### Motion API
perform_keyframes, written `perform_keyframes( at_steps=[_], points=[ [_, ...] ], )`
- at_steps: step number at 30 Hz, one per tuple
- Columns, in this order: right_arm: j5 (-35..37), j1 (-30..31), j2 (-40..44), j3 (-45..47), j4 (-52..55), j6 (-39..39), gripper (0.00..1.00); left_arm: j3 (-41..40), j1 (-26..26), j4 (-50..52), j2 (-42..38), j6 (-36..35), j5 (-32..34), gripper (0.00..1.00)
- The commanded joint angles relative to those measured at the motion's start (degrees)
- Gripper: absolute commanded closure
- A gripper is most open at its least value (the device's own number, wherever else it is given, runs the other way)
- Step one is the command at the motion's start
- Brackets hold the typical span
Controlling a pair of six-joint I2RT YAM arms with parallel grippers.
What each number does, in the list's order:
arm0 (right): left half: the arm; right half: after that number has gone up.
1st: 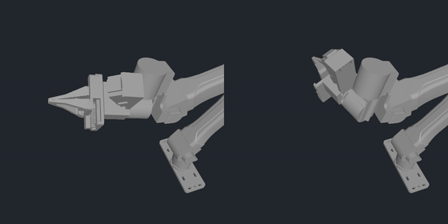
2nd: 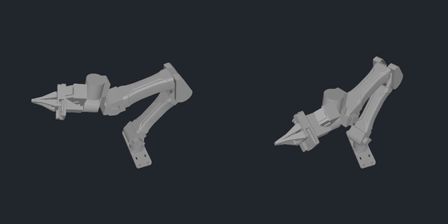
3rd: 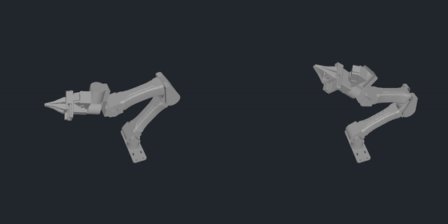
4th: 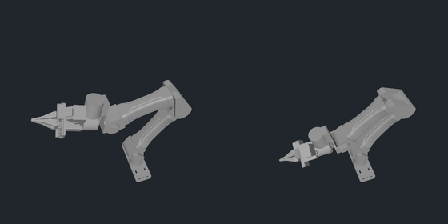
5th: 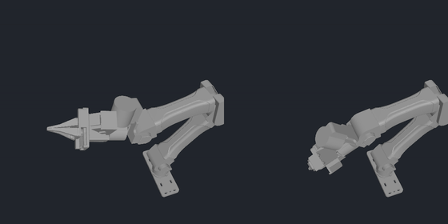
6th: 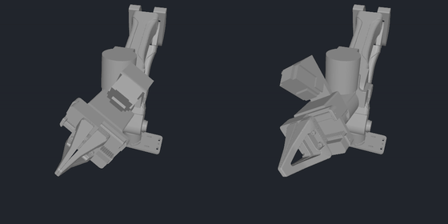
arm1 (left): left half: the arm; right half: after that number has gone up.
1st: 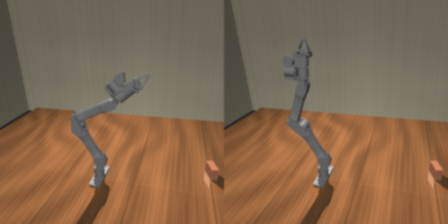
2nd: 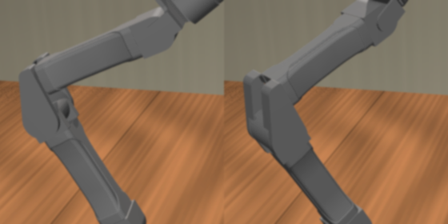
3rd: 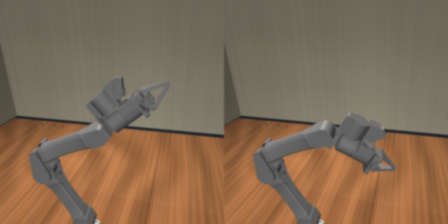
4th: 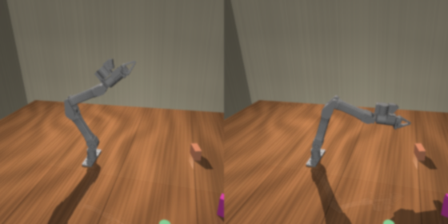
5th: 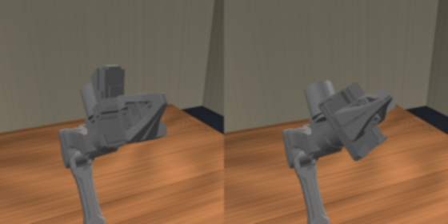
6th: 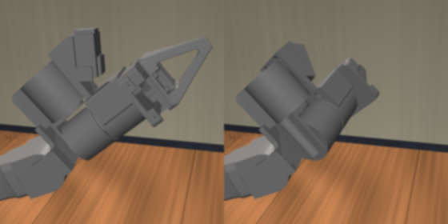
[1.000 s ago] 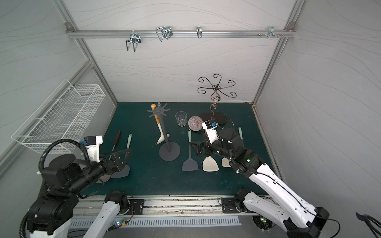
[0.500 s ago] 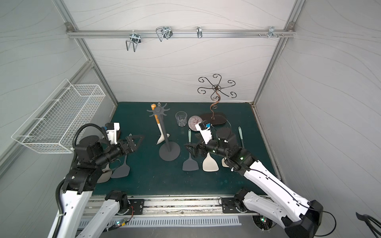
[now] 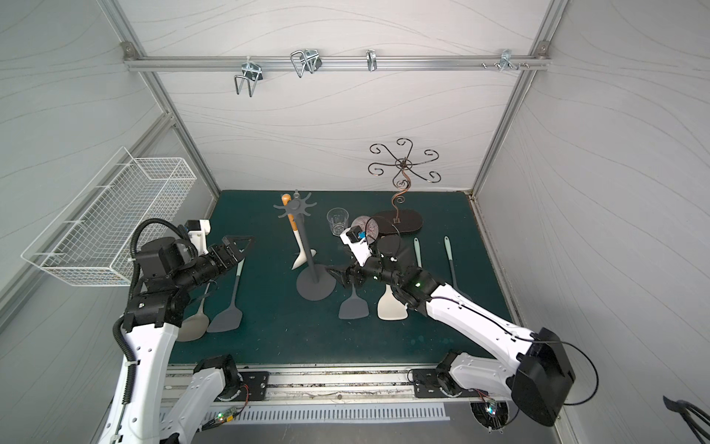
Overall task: Take the spatula off the kitchen utensil rack
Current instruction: Adjust the rack at the center of the board.
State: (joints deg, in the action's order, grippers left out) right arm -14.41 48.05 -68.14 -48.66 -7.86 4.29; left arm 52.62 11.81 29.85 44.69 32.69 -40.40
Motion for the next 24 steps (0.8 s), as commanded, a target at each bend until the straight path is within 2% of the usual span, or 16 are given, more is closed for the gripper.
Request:
perform_keyframes(
  at_steps=[1, 8, 11, 15, 24],
  points=[
    [3.15, 1.17, -2.92, -1.32, -8.35, -1.75, 0.23, 2.64, 0.97, 1.46, -0.88, -1.21, -1.82, 0.01],
    [5.27, 2.66, -9.22, -1.59, -19.43, -2.09, 0.29, 1.56, 1.3, 0.41, -1.02, 0.36, -2.15, 0.01],
    [4.93, 3.15, -11.48, -2.63, -21.57, -2.84, 0.36, 1.21, 1.36, 0.19, -1.48, 0.56, -2.2, 0.01],
    [4.34, 4.12, -14.0, -2.53, -26.8, -3.63, 0.38, 1.55, 1.29, 2.16, -2.28, -0.86, -1.14, 0.01],
    [5.8, 5.47, -20.56, -5.07, -31.33, -4.36, 0.41, 1.04, 1.34, 3.38, -2.93, -1.21, -1.52, 0.01]
  ],
)
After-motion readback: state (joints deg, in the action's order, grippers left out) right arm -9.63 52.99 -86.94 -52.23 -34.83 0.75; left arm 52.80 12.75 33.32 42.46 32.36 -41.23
